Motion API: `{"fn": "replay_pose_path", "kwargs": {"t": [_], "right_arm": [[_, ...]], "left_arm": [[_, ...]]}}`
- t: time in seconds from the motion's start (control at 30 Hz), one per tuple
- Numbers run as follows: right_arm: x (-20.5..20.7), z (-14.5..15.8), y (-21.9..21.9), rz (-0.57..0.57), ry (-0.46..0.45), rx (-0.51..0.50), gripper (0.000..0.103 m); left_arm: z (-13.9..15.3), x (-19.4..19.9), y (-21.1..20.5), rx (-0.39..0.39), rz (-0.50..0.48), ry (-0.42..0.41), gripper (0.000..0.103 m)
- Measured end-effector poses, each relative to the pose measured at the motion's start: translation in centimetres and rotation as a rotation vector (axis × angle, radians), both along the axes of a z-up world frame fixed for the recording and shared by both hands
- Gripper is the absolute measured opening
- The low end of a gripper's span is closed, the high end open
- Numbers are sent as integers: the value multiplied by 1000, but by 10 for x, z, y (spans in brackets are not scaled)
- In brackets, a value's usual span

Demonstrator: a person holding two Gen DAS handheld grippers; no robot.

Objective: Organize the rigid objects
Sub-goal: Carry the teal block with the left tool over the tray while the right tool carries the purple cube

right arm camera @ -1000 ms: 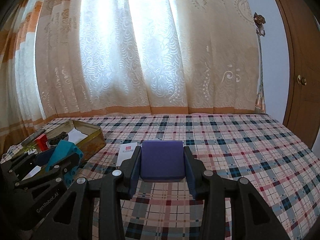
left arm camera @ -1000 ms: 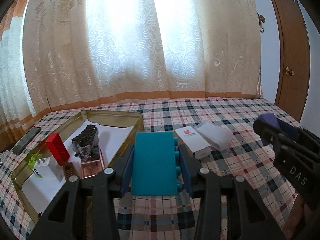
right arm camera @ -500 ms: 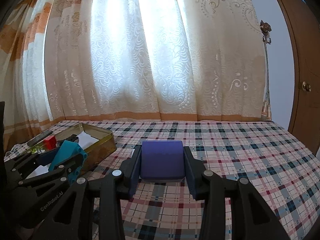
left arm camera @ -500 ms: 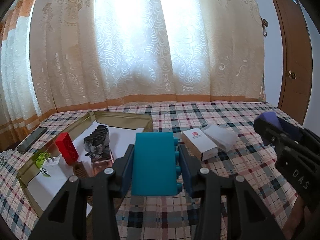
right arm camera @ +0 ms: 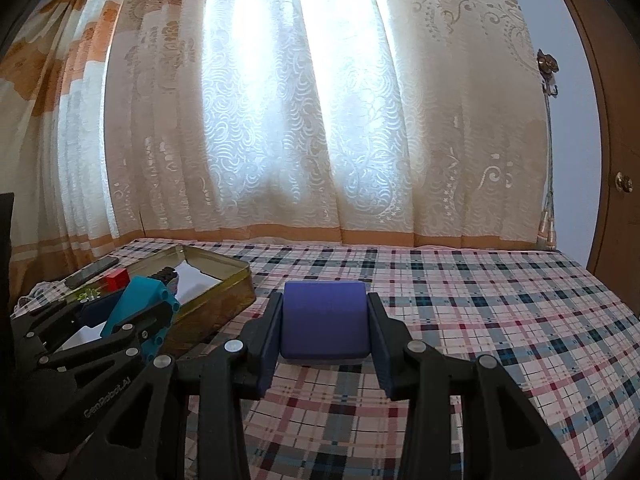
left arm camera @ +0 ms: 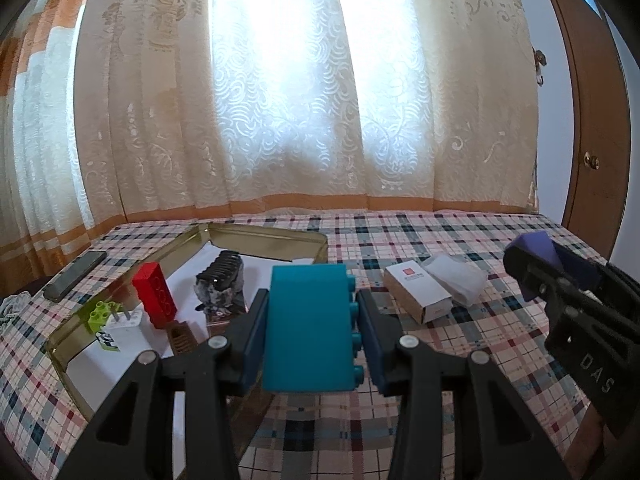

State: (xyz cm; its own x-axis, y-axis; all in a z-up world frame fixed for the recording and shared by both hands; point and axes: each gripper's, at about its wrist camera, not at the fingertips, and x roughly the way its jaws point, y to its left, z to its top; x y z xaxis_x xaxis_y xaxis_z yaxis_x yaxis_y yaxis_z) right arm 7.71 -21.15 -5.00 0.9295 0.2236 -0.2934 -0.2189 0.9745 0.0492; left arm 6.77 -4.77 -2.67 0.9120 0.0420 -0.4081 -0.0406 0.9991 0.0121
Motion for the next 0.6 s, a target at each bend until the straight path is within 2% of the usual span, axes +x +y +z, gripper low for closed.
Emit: {"fn": "replay_pose_path", "kwargs": {"t": [0.6], "right_arm": [[-6,1,16,38,-16,-2,43]], "left_arm": [[1,-6,12,-16,10,-25,42]]}}
